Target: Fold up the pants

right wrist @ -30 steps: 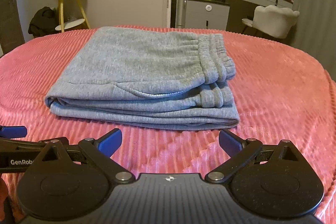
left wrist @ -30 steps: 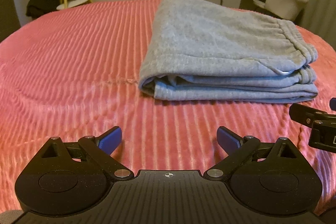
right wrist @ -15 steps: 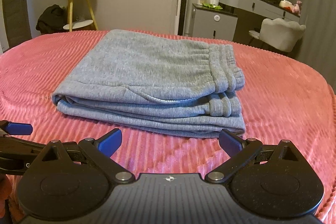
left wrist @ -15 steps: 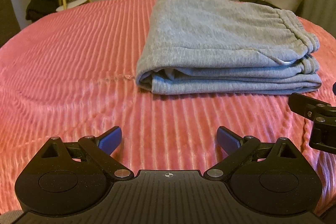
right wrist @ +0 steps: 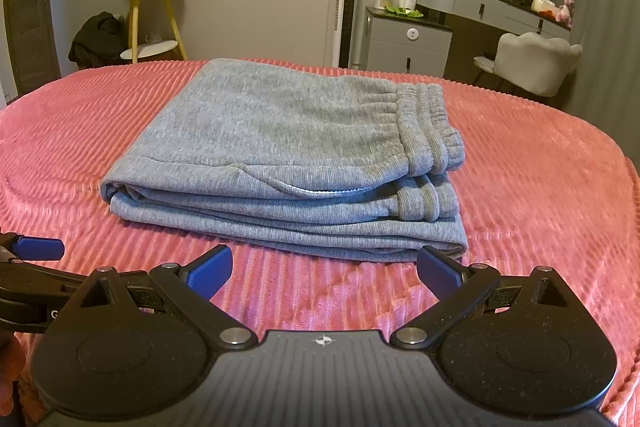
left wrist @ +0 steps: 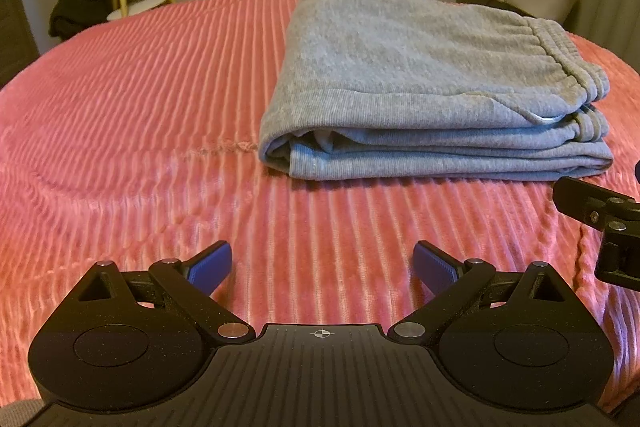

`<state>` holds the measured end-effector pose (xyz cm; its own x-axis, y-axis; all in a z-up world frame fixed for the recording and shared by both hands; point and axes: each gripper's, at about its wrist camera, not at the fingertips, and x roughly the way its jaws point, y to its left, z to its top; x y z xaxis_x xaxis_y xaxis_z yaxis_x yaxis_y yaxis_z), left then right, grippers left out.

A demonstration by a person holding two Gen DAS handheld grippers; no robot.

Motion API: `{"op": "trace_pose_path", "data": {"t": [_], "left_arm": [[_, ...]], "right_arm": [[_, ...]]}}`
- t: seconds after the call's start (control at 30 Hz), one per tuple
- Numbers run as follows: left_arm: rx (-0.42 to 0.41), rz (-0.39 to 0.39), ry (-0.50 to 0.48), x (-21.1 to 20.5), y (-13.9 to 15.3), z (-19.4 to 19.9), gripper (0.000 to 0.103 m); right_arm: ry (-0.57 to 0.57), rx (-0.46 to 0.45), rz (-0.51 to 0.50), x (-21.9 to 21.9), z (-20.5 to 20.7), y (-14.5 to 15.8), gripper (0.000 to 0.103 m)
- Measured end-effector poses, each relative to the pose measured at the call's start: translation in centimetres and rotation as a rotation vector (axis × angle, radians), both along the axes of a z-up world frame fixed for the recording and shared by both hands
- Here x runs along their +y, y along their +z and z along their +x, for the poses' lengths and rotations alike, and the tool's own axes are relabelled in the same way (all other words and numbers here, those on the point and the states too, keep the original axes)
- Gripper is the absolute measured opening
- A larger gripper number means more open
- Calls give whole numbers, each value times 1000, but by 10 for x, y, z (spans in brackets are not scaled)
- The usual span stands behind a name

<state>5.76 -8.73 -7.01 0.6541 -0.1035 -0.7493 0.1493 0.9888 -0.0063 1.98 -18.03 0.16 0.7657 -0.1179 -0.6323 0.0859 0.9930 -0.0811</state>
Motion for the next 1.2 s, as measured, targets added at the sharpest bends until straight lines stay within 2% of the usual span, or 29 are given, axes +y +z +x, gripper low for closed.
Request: {"op": "trace_pose_path", "data": {"t": [1.2], "left_arm": [[5,-9,15,1,1,1,100]], "right_arm": [[-8,-2,2,0,-1,0,99]]}}
